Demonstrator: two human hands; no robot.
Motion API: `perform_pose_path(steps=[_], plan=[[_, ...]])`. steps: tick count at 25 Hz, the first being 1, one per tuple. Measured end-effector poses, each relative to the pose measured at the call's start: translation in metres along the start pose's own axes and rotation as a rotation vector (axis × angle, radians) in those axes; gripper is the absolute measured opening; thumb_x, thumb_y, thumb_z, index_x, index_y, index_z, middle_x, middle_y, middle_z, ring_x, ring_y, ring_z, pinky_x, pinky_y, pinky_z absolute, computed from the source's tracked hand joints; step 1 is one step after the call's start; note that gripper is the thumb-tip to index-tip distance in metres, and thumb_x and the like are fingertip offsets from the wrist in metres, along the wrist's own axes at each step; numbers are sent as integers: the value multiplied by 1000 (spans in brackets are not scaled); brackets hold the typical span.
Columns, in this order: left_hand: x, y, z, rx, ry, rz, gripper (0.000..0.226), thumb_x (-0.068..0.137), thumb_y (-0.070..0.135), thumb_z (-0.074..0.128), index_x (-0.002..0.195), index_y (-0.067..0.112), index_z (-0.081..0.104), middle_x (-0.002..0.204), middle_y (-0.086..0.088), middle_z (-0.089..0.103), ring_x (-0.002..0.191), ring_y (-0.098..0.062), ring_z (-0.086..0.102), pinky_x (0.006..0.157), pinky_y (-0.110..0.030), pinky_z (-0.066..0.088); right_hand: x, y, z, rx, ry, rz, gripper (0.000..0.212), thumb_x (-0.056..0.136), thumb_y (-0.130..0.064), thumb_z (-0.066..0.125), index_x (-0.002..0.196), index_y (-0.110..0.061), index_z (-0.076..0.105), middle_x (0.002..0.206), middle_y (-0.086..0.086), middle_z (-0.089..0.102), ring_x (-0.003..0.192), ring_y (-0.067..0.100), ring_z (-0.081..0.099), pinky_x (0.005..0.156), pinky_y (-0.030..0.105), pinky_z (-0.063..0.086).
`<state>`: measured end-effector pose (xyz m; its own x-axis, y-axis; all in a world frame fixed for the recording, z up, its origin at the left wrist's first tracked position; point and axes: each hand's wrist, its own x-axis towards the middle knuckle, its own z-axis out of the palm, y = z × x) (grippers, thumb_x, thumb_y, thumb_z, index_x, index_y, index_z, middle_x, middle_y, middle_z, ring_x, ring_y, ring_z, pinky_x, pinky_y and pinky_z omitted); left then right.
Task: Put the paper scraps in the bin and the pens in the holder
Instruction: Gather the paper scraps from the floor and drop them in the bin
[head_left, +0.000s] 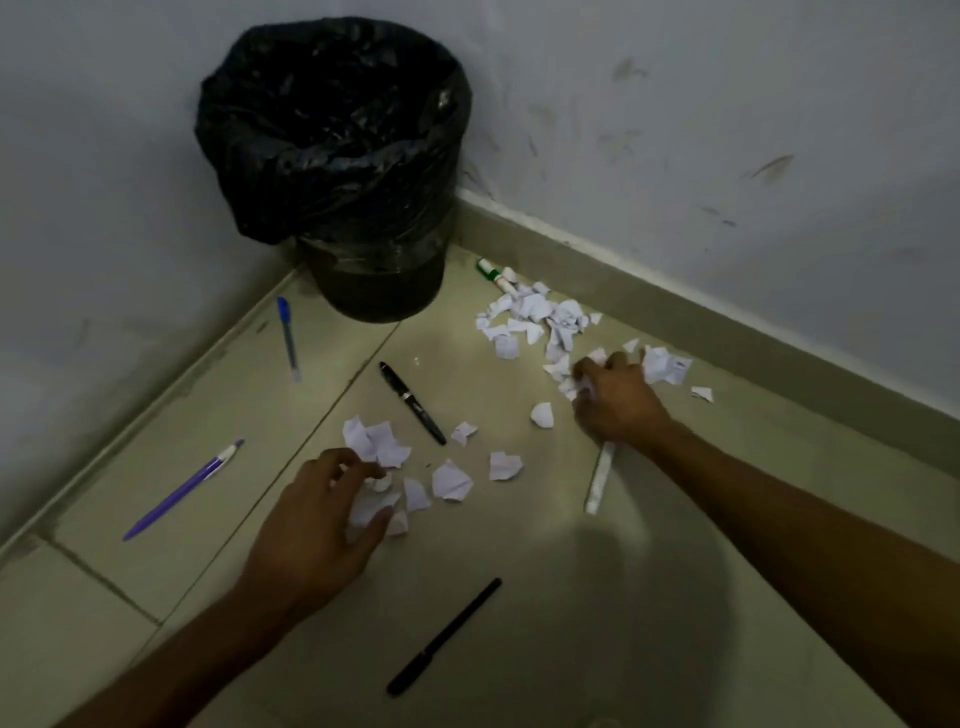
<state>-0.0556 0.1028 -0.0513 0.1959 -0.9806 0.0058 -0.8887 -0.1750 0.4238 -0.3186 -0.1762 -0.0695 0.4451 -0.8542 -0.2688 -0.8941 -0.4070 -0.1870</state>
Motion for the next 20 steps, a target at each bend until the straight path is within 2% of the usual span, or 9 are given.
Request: perform_pose_path(steps=[2, 4, 6, 8, 11, 14, 20], plan=[[4, -4, -3, 19, -4, 4, 47, 83, 57, 46, 116, 27, 61, 119, 2, 52, 102, -16, 54, 73, -27, 46, -16, -29, 13, 61, 25, -202, 36, 84, -18, 60, 119, -10, 59, 108, 24, 58, 102, 44, 54, 84, 47, 46], [6, -3, -5, -2, 2, 6, 46, 84, 57, 46, 114, 26, 62, 119, 2, 51, 102, -16, 54, 73, -29, 46, -27, -42, 8, 164, 28, -207, 35, 88, -30, 61, 121, -19, 58, 116, 15, 56, 107, 35, 51, 84, 43, 48], [11, -4, -6, -1, 14, -2, 45, 83, 57, 45, 112, 26, 62, 117, 3, 50, 101, -15, 53, 73, -29, 44, -21, -18, -5, 199, 217, -38, 30, 89, -34, 59, 117, -23, 60, 117, 10, 57, 110, 28, 50, 82, 38, 49], [13, -9, -7, -6, 6, -25, 45, 82, 58, 45, 110, 27, 62, 114, 4, 50, 97, -17, 54, 73, -30, 43, -16, 34, -14, 153, 344, 198, 32, 87, -28, 60, 117, -19, 60, 120, 14, 58, 112, 34, 51, 84, 40, 48], [16, -14, -7, 1, -18, -55, 47, 80, 60, 44, 110, 27, 62, 114, 2, 50, 95, -17, 53, 74, -32, 44, -15, 99, -17, 96, 280, 443, 40, 85, -29, 52, 122, -14, 54, 121, 24, 57, 112, 45, 51, 90, 46, 45], [18, -14, -8, -11, -22, -79, 47, 82, 58, 43, 111, 26, 61, 115, 4, 48, 96, -15, 52, 72, -31, 44, -2, 95, -14, 225, 207, 342, 40, 84, -15, 58, 124, -10, 57, 119, 27, 59, 112, 47, 54, 95, 46, 46], [16, -6, -17, -43, -26, -88, 42, 81, 52, 40, 109, 29, 61, 115, 6, 48, 99, -15, 55, 73, -33, 49, 27, 39, -18, 155, -9, 95, 72, 69, -17, 71, 138, -21, 48, 120, 19, 54, 109, 41, 53, 88, 37, 44]])
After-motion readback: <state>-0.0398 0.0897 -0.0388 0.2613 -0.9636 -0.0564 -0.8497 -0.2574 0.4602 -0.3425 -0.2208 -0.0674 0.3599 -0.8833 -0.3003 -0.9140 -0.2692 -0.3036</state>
